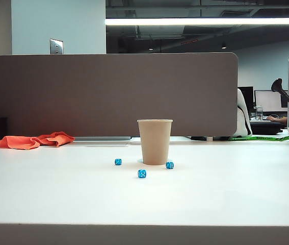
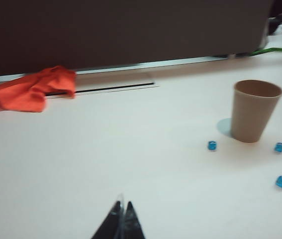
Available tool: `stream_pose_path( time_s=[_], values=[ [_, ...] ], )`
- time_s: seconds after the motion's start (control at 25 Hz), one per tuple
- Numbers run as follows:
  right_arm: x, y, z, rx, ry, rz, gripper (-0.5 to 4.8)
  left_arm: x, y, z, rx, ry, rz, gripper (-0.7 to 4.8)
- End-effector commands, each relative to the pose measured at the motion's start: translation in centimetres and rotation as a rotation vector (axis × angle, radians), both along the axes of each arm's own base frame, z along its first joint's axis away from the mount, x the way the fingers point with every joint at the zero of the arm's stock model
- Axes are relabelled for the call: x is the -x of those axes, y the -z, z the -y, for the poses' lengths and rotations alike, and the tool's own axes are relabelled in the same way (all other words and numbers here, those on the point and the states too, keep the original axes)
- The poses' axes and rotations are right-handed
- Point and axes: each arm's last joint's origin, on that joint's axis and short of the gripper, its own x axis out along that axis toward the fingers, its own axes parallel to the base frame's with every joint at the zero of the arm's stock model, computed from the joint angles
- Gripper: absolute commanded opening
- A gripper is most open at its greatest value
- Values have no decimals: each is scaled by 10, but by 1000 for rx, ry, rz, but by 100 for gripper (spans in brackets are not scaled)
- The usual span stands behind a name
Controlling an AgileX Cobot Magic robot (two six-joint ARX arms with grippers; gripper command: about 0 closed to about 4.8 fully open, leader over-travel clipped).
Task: Pick up the dice with a different color and drop it into the paper cup.
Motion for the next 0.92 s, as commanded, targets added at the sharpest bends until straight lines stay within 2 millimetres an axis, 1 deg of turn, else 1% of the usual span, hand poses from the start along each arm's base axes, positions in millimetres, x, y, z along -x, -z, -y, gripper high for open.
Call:
stream_pose_path(
  time_s=[0.04, 0.28, 0.48, 0.56, 0.76, 0.92],
  values=[
    [0, -1, 0, 0, -3, 13, -1, -3, 4, 2, 46, 22, 49, -6],
    [0, -1, 0, 0, -3, 13, -1, -7, 21, 3, 39, 21, 12, -6],
    [0, -1, 0, 0, -3, 13, -1, -7, 23, 2, -35, 14, 10, -6],
    [0, -1, 0, 1, -2, 13, -1, -7, 24, 1, -58, -21, 13, -6],
    [0, -1, 0, 1, -2, 12, -1, -9, 24, -7, -78, -135, 6, -6],
    [0, -1, 0, 1, -2, 11, -1, -10, 24, -12, -75, -151, 6, -6]
  ],
)
